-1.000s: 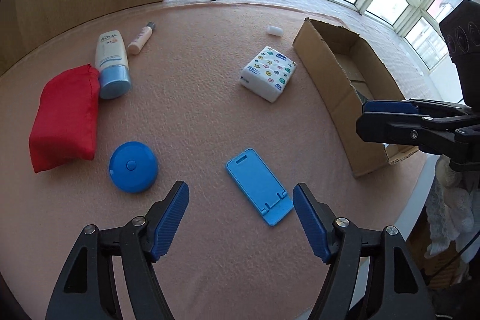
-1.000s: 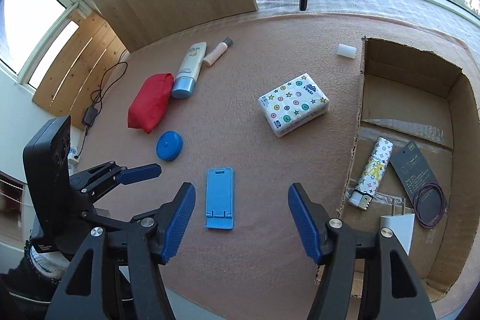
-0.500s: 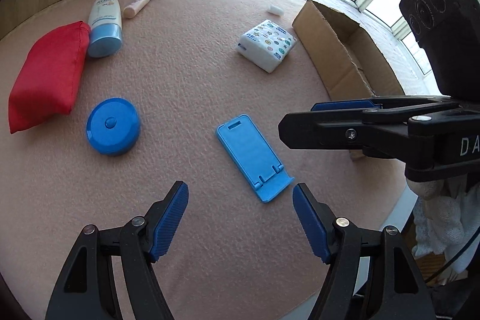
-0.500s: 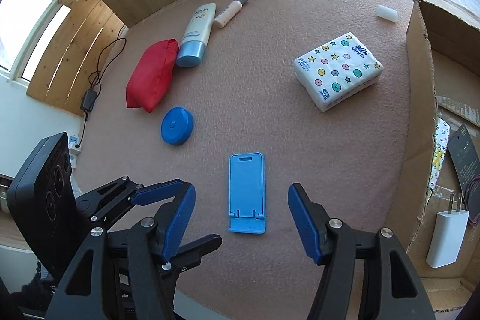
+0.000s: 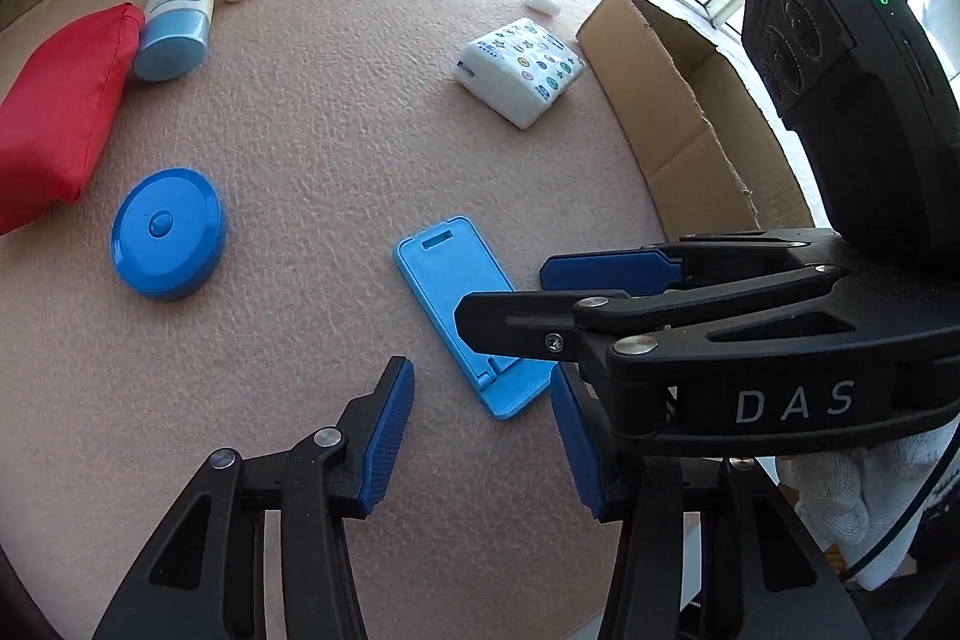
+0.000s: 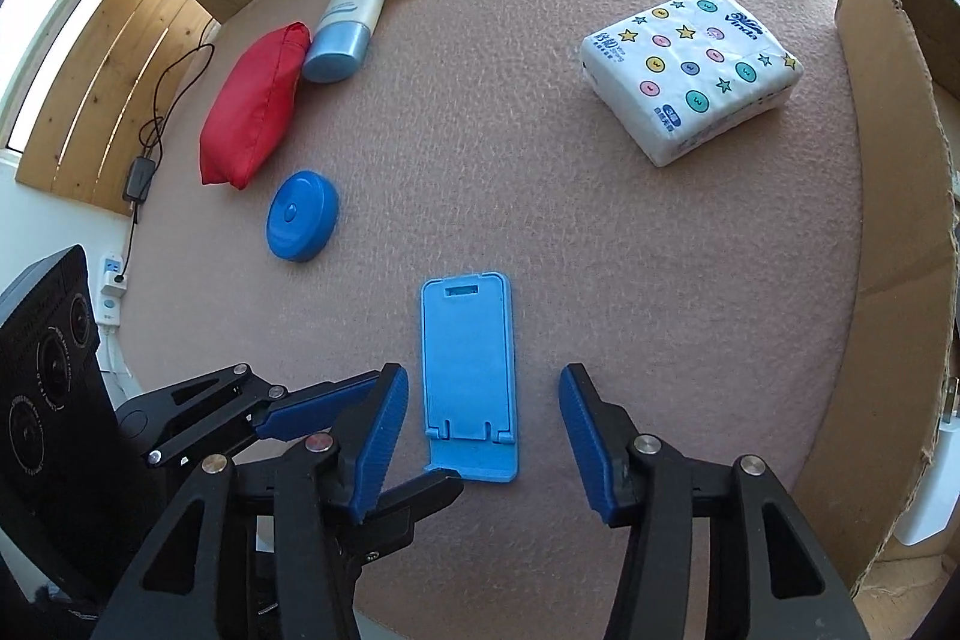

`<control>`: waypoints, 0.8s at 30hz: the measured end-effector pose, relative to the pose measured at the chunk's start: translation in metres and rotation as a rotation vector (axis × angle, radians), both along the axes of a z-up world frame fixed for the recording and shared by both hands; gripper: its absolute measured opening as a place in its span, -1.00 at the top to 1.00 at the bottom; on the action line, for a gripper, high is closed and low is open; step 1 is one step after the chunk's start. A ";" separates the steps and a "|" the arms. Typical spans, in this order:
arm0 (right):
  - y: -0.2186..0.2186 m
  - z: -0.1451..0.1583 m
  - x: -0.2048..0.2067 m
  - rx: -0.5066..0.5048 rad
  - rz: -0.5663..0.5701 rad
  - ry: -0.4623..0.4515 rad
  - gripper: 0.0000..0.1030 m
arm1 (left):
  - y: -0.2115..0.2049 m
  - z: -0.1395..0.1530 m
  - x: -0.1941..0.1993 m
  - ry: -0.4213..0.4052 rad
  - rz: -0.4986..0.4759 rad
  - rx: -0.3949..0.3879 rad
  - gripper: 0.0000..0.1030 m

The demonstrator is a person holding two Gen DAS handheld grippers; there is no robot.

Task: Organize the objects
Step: 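Move the right tool to the blue phone stand and grasp it, then carry the blue phone stand into the box and open the right tool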

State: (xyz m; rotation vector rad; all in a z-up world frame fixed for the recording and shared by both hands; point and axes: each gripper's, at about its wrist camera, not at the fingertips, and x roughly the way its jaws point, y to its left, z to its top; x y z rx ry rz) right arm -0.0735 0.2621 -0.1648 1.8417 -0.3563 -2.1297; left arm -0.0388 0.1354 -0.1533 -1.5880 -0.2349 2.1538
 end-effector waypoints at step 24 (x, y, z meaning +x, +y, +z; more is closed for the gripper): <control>-0.002 0.009 0.009 -0.015 -0.002 0.025 0.57 | 0.023 0.011 0.001 0.036 -0.006 0.005 0.31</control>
